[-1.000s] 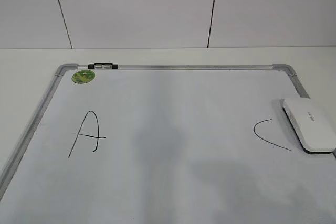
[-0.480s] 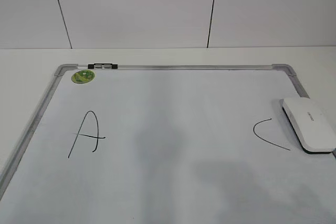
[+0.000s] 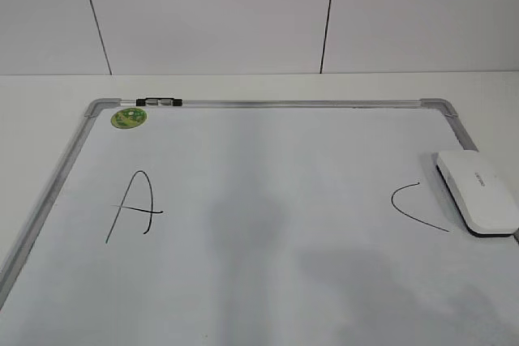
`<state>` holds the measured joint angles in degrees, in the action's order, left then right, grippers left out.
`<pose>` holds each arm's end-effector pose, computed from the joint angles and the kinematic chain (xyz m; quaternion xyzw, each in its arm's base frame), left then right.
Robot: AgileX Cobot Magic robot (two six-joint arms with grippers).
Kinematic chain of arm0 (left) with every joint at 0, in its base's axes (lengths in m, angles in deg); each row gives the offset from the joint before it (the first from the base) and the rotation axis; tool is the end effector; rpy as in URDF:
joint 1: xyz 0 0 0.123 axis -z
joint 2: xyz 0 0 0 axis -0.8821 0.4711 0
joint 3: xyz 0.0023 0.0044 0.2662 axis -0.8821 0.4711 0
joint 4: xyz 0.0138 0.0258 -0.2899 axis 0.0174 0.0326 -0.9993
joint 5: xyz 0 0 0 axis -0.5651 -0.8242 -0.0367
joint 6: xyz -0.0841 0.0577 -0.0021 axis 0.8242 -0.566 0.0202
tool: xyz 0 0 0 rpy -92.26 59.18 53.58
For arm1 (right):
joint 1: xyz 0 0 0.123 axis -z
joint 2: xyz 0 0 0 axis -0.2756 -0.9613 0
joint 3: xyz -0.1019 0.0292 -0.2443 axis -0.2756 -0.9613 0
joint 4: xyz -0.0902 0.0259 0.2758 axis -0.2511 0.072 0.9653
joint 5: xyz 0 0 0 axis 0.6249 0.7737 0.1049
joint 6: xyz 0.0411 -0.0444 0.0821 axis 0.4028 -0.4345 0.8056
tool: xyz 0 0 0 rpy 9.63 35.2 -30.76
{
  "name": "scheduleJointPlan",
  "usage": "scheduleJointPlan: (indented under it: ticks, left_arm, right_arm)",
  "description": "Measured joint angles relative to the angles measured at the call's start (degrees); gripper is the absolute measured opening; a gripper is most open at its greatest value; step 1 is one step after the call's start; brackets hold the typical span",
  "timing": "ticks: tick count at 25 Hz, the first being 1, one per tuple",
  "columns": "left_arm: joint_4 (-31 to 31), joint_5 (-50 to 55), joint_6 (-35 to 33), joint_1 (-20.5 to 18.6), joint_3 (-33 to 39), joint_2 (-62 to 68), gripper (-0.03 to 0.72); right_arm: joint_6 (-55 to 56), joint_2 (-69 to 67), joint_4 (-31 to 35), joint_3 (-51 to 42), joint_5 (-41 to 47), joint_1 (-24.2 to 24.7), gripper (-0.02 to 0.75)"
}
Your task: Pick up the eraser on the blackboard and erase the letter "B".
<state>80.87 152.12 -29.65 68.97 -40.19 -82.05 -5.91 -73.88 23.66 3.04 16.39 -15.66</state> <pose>0.0547 -0.0112 0.2945 0.0620 0.8598 -0.0514 0.5042 0.0521 -0.0003 0.2822 -0.0185 0.8740 -0.0131 0.4854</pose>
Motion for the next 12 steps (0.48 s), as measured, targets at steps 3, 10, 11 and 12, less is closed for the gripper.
scheduleJointPlan:
  ticks: [3,10,11,12]
  left_arm:
    - [0.0,0.0,0.0,0.0,0.0,0.0,0.236]
    - [0.0,0.0,0.0,0.0,0.0,0.0,0.237]
    - [0.0,0.0,0.0,0.0,0.0,0.0,0.237]
    - [0.0,0.0,0.0,0.0,0.0,0.0,0.237]
  right_arm:
    - [0.0,0.0,0.0,0.0,0.0,0.0,0.585]
    - [0.0,0.0,0.0,0.0,0.0,0.0,0.584]
    - [0.0,0.0,0.0,0.0,0.0,0.0,0.584]
    - [0.0,0.0,0.0,0.0,-0.1,0.0,0.584]
